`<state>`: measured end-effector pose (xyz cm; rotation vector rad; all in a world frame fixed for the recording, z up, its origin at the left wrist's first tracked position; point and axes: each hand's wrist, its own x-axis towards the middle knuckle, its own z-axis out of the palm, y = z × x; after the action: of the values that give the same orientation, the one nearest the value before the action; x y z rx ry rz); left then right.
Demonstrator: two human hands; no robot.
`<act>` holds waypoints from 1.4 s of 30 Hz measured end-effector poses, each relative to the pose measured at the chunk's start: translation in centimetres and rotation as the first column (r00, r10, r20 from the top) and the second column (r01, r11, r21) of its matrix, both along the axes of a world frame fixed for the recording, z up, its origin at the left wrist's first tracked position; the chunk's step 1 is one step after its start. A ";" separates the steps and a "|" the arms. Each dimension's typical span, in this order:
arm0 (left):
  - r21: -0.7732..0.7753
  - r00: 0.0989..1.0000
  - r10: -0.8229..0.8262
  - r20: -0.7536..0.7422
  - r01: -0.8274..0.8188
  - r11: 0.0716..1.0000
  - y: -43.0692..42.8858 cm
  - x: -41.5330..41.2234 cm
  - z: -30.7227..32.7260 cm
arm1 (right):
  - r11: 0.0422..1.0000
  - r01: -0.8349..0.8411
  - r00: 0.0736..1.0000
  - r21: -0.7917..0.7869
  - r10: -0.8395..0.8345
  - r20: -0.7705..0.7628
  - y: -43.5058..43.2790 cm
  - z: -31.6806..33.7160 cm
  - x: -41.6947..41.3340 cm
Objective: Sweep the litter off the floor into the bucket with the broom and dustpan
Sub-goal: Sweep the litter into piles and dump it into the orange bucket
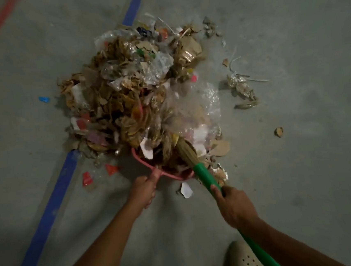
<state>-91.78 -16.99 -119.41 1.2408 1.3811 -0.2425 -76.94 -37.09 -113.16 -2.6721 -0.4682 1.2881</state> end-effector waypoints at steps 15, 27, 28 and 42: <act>0.052 0.995 0.034 0.092 -0.039 0.998 -5.9 0.1 17.6 | 0.999 0.027 0.998 -0.032 -0.028 -0.052 -4.8 17.5 0.7; 0.043 0.991 0.037 0.131 -0.043 0.998 -7.6 -2.7 44.4 | 0.998 0.027 0.999 0.049 -0.026 -0.025 -8.4 42.8 0.3; 0.049 0.990 0.044 0.134 -0.051 0.998 -7.9 -3.0 46.4 | 0.999 0.017 0.999 0.046 -0.016 -0.029 -8.5 44.7 0.3; 0.085 0.951 0.197 0.239 -0.222 0.971 -11.1 -8.6 62.1 | 0.981 -0.153 0.988 0.116 0.148 0.047 -8.7 60.1 -1.6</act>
<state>-100.34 -28.14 -57.29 1.1617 1.3258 0.1248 -78.53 -45.84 -53.08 -2.6086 -0.7415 1.2064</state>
